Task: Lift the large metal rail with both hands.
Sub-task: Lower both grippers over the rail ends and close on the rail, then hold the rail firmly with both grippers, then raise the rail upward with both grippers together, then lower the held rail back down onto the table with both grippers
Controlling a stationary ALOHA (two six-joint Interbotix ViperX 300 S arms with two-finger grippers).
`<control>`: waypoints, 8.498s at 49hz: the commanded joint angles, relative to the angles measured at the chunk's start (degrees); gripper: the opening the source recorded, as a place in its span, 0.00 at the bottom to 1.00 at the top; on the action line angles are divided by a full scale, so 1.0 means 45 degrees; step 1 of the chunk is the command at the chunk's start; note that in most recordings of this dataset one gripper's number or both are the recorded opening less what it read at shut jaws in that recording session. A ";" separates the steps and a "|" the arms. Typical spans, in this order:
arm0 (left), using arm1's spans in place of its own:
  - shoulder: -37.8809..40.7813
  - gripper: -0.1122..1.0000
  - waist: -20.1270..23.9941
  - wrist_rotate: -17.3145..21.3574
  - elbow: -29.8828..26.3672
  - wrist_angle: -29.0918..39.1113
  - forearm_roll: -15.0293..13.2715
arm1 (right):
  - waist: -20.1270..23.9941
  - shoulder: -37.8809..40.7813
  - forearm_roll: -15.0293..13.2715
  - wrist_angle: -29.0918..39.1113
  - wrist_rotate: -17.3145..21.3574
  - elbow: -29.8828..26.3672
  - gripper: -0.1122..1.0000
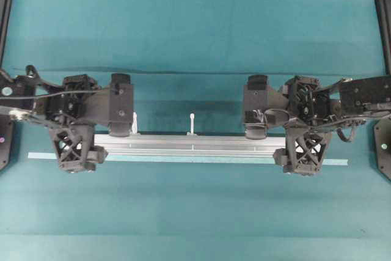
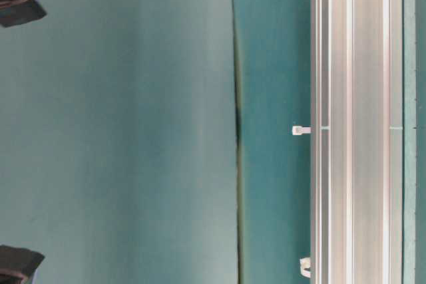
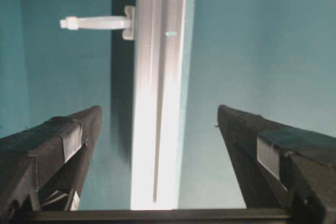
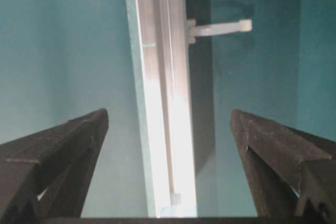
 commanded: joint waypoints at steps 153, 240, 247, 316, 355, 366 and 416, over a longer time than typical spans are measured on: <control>0.1348 0.43 0.0000 -0.0117 0.0820 -0.3359 0.0020 | 0.0195 0.0977 0.0039 -0.1270 0.0996 0.0293 0.48; -0.0937 0.43 -0.0996 -0.0508 -0.8945 0.7012 0.0020 | 0.0918 0.0352 0.0391 1.0254 0.1895 -1.0645 0.48; -0.0781 0.43 -0.0996 -0.0508 -0.9727 0.7930 0.0020 | 0.0938 0.0391 0.0391 1.0293 0.1934 -1.1230 0.48; -0.0176 0.43 -0.0840 -0.0469 -1.1660 0.9434 0.0020 | 0.0742 0.0430 0.0391 1.0586 0.1934 -1.3027 0.48; -0.0430 0.43 -0.0469 -0.0469 -0.5801 0.6250 0.0059 | 0.0527 0.0254 0.0332 0.6484 0.0352 -0.5957 0.48; -0.0352 0.43 -0.0156 -0.0508 -0.3398 0.4121 0.0059 | 0.0039 0.0293 0.0078 0.4648 0.0313 -0.4160 0.48; 0.1602 0.43 0.0254 -0.0527 0.0840 -0.2090 0.0059 | 0.0078 0.1504 0.0078 -0.0605 0.0352 -0.0293 0.48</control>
